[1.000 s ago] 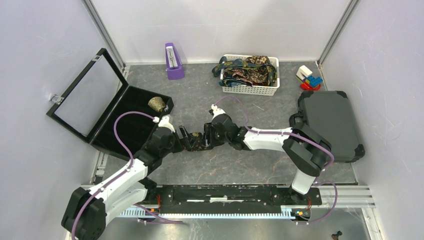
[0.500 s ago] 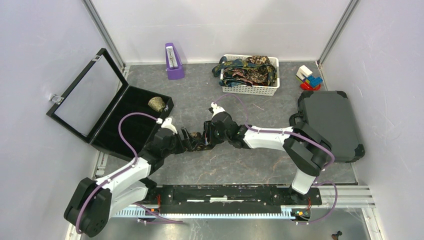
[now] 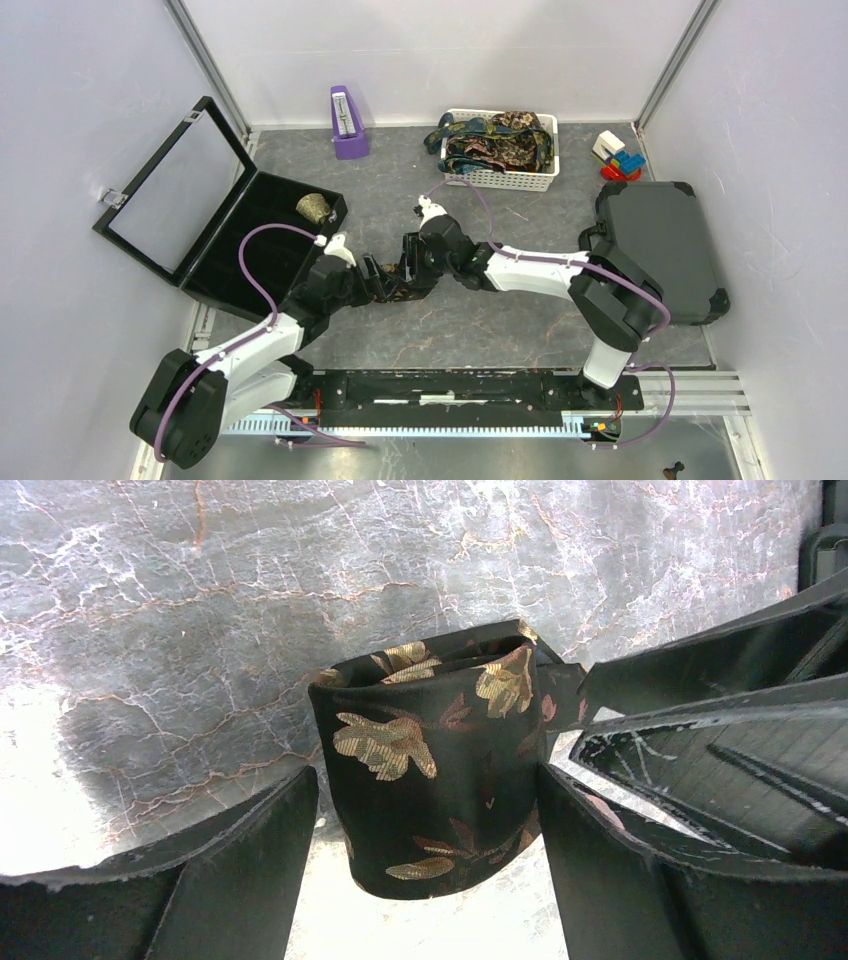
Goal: Roll the ties
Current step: Roll the tie at the center of the board.
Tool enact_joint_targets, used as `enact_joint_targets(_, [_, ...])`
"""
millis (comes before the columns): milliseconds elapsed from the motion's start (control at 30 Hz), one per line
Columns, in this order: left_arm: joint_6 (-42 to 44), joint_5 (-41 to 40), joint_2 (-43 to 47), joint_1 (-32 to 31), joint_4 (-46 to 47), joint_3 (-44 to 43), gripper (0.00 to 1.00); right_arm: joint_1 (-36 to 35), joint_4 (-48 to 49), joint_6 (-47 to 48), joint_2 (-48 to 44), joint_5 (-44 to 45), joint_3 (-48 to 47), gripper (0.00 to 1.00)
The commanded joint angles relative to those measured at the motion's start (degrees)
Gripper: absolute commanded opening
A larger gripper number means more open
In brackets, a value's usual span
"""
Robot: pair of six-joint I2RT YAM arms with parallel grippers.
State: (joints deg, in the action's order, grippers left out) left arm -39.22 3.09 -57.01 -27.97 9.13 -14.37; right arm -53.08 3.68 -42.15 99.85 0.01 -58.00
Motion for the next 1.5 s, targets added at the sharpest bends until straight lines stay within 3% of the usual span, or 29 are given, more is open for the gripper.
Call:
enact_joint_targets(0, [0.55,0.55,-0.20,0.28,2.48,0.31,0.85,0.35,0.34,0.61,1.18,0.16,-4.05,0.52])
enact_joint_targets(500, [0.81,1.19,2.37,0.28,-0.21,-0.43,0.88,0.39,2.18,-0.17,3.90,0.16,-2.85,0.51])
enact_joint_targets(867, [0.13,-4.40,12.39,0.36,-8.85,-0.95,0.94,0.52,2.91,-0.30,4.18,0.14,-1.91,0.49])
enact_joint_targets(1467, [-2.02,-1.06,6.84,1.36,-0.44,1.60,0.88,1.77,4.25,-0.38,4.22,-1.42,0.74,0.46])
